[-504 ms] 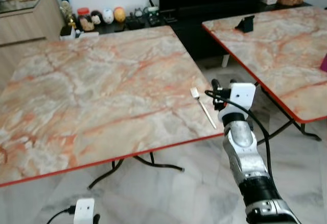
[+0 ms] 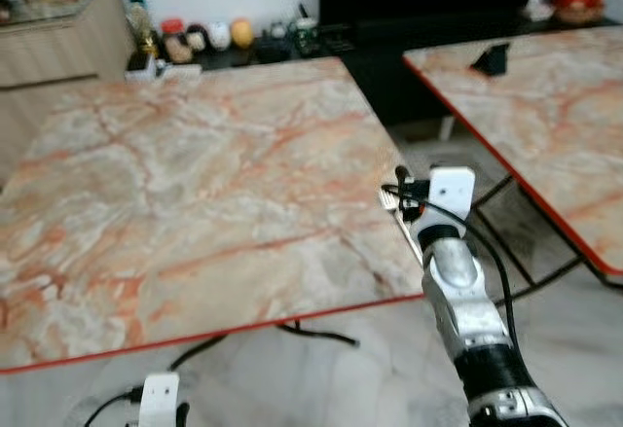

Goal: Setting the table

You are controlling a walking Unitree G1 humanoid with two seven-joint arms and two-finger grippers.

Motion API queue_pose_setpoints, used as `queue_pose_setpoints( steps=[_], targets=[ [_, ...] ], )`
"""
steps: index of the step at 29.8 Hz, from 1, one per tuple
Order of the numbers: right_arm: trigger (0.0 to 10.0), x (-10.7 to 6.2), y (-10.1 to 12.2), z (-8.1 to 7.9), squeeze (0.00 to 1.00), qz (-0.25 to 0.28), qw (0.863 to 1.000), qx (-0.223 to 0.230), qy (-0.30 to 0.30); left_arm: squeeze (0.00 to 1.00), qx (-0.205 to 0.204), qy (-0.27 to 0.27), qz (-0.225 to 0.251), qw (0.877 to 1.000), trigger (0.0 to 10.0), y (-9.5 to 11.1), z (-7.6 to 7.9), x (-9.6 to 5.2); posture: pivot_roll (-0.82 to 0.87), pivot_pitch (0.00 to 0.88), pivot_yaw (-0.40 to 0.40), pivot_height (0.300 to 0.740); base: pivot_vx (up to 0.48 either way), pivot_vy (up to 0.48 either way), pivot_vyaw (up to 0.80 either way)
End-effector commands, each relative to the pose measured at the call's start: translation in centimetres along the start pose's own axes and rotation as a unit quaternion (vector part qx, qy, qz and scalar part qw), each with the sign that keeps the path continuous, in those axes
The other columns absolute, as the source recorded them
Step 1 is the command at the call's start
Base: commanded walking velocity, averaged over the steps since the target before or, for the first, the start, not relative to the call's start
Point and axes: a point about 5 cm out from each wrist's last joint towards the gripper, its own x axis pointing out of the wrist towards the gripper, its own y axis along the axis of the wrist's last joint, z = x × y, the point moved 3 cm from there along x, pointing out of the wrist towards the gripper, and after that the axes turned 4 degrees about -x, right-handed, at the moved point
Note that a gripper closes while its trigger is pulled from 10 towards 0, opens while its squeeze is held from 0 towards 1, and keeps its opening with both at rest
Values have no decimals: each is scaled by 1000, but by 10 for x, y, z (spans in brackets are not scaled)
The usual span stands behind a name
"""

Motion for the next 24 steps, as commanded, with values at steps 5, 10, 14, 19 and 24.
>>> queue_pose_setpoints(
  steps=[5, 10, 14, 19, 24],
  targets=[
    [10000, -2, -16, 2, 302, -52, 999, -1, 6, 0, 5, 2, -19, 1000, 10000, -10, -1, -3, -76, 0, 58, 740, 0, 0, 0],
    [10000, 5, -24, 0, 1000, -98, 995, 2, 29, 0, 4, 1, -21, 1000, 10000, -11, 0, -3, -79, 0, 57, 740, 0, 0, 0],
    [10000, 9, -35, -9, 298, -149, 986, -26, 69, 0, 6, -1, -26, 1000, 10000, -12, 0, -3, -75, 0, 57, 740, 0, 0, 0],
    [10000, 12, -38, -15, 0, -167, 982, -24, 88, 0, 4, -2, -28, 1000, 10000, -13, 1, -3, -73, 0, 57, 740, 0, 0, 0],
    [10000, 21, -32, -18, 0, -170, 981, -4, 92, 0, 4, -4, -29, 1000, 10000, -13, 2, -3, -79, 0, 61, 740, 0, 0, 0]
  ],
)
